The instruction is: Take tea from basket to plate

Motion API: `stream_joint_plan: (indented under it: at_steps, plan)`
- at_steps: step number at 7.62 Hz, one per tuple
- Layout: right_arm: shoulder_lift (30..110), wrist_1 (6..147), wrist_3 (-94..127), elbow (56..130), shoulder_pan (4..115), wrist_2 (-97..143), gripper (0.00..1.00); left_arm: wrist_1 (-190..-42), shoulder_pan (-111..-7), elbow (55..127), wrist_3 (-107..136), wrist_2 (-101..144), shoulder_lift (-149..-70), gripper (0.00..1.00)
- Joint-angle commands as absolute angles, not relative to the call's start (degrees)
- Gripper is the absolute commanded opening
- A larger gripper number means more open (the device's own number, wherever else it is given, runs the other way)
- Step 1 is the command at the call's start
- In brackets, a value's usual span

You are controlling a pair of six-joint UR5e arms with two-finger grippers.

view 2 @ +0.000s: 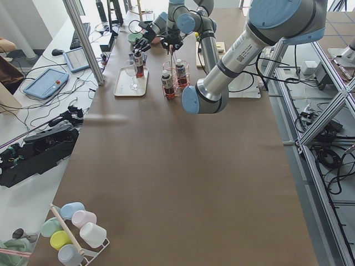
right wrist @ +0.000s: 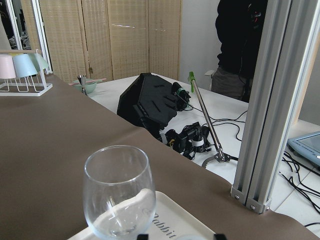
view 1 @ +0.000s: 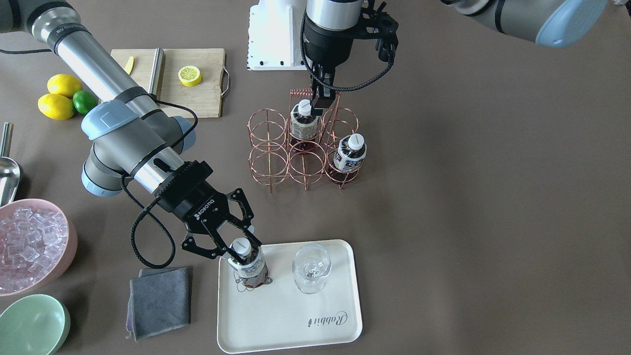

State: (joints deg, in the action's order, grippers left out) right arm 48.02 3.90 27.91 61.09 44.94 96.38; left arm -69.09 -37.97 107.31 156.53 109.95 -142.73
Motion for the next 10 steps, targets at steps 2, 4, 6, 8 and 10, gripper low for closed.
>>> stream_joint_plan:
  at_steps: [2, 4, 6, 8, 10]
  plan:
    - [48.16, 3.87, 27.95, 62.14, 45.44, 96.59, 1.0, -68.56, -39.97, 108.8, 155.23, 110.3, -142.47, 0.0]
    - [48.6, 4.3, 27.86, 62.92, 46.75, 98.95, 1.0, -64.71, -45.76, 112.48, 152.17, 113.78, -141.51, 0.0]
    - [51.66, 8.93, 28.04, 67.03, 49.56, 105.35, 1.0, -61.71, -56.02, 114.5, 145.49, 119.07, -138.45, 0.0]
    - [56.32, 15.87, 27.95, 72.32, 53.33, 112.98, 1.0, -61.52, -65.0, 114.7, 134.45, 122.94, -133.09, 0.0]
    - [58.7, 26.32, 28.21, 73.21, 56.5, 118.54, 1.0, -61.61, -72.38, 112.34, 119.88, 124.44, -128.35, 0.0]
